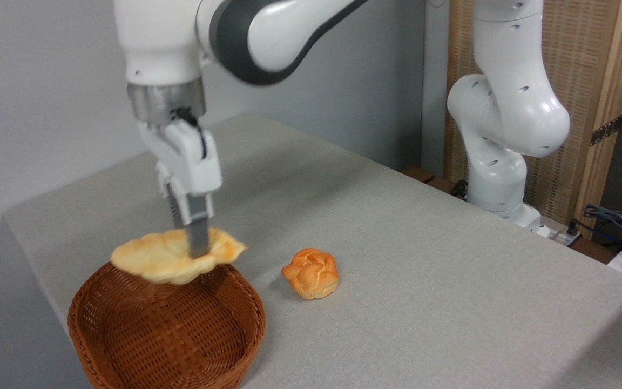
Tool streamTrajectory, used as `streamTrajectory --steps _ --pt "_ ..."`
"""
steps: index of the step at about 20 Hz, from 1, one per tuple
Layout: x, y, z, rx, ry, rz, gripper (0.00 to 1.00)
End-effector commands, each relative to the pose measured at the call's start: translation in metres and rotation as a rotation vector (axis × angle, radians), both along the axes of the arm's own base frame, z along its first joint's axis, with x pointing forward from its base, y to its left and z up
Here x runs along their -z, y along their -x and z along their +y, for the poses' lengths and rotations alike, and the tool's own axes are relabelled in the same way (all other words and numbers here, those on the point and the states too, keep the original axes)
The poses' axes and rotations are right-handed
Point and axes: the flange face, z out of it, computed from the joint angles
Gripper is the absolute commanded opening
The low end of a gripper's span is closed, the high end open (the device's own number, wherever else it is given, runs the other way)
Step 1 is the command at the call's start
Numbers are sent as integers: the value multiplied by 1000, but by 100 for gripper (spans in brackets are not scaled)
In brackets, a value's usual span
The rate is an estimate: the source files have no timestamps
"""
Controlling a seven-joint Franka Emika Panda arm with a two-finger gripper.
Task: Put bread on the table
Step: 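Carry the loaf past the basket rim and lower it onto the table, then open the gripper to release the loaf beside the orange bun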
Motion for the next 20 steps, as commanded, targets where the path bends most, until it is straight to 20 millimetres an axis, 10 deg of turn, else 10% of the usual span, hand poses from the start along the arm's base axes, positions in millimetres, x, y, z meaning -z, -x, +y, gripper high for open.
streamTrajectory --steps 1,9,13,20 --pt "-26 37 23 -33 5 119 24" --pt "-4 75 11 -11 23 332 33" --pt "10 76 -3 17 11 362 87" --pt "31 73 -21 47 -14 400 100"
